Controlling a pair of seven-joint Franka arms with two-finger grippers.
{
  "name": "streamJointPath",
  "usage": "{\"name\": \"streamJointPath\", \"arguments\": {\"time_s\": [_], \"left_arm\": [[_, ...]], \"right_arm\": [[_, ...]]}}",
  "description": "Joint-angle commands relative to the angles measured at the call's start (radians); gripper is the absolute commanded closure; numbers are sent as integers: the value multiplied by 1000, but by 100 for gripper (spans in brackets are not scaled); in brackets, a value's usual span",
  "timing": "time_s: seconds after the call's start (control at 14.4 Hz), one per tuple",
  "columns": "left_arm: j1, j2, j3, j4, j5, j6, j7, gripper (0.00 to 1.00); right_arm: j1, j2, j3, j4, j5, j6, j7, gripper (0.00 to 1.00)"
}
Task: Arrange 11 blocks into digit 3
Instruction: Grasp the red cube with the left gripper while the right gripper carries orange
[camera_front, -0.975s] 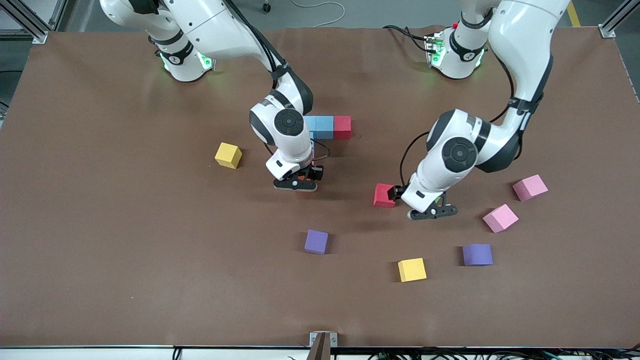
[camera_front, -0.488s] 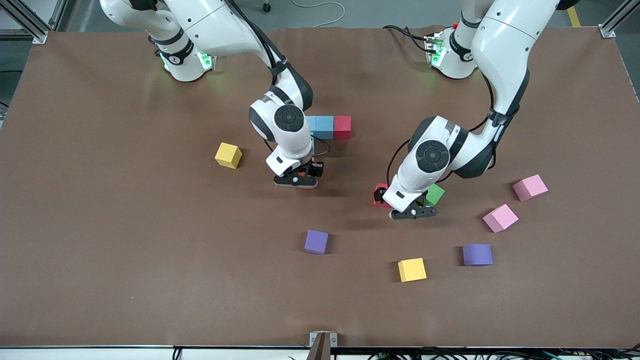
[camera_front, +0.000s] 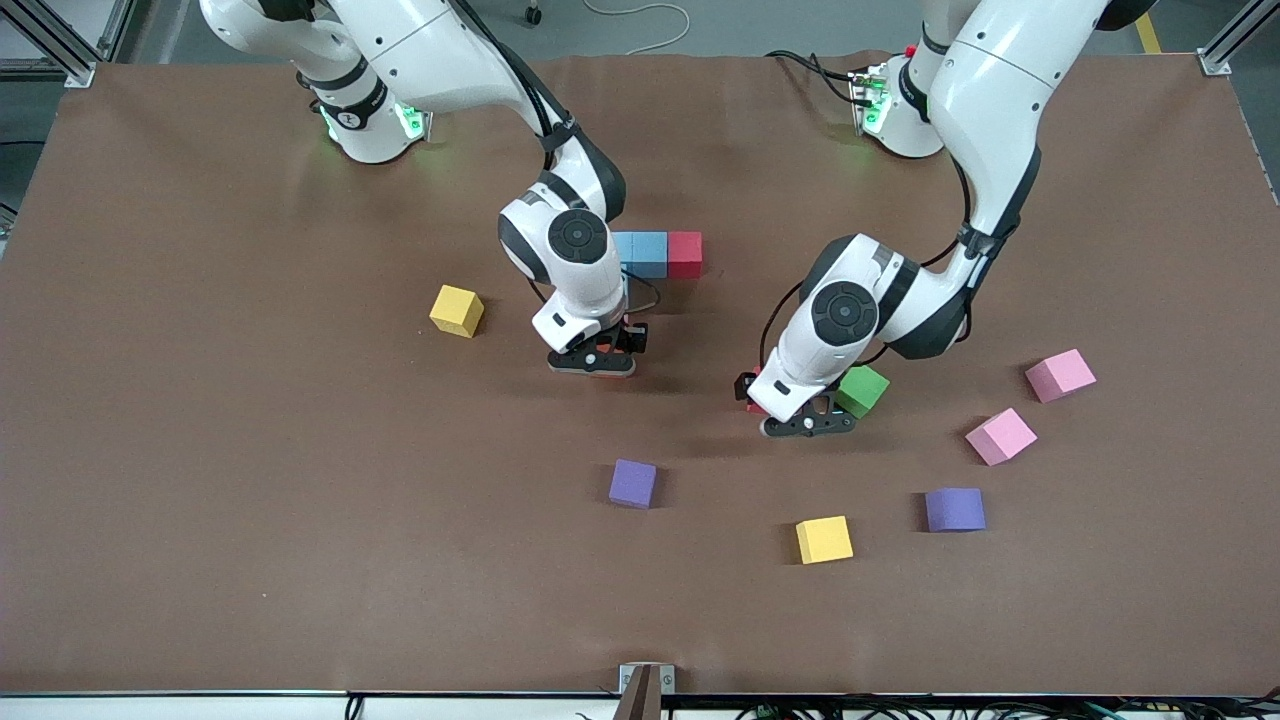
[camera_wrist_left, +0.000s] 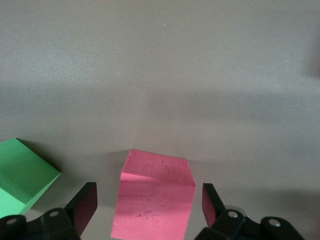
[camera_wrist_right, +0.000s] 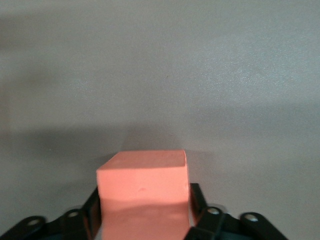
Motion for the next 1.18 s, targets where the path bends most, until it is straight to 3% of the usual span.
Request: {"name": "streamJointPath", "arguments": {"time_s": [0.0, 0.56, 0.7, 0.91, 1.11], "left_arm": [[-2, 10, -1, 17, 24, 2, 40, 8], [-2, 46, -1, 20, 24, 10, 98, 22], [-3, 50, -1, 19, 24, 24, 100, 49], [-8, 44, -1, 23, 8, 24, 65, 76], [-5, 27, -39, 52, 5, 7, -118, 80]], "right_arm": [[-4, -36, 4, -39, 2, 1, -6, 0], [-36, -92, 7, -25, 5, -27, -11, 0], [-85, -141, 7, -30, 50, -74, -12, 0], [-165, -236, -1, -72, 116, -183, -17, 0], [-255, -345, -11, -213, 114, -174, -77, 0]]}}
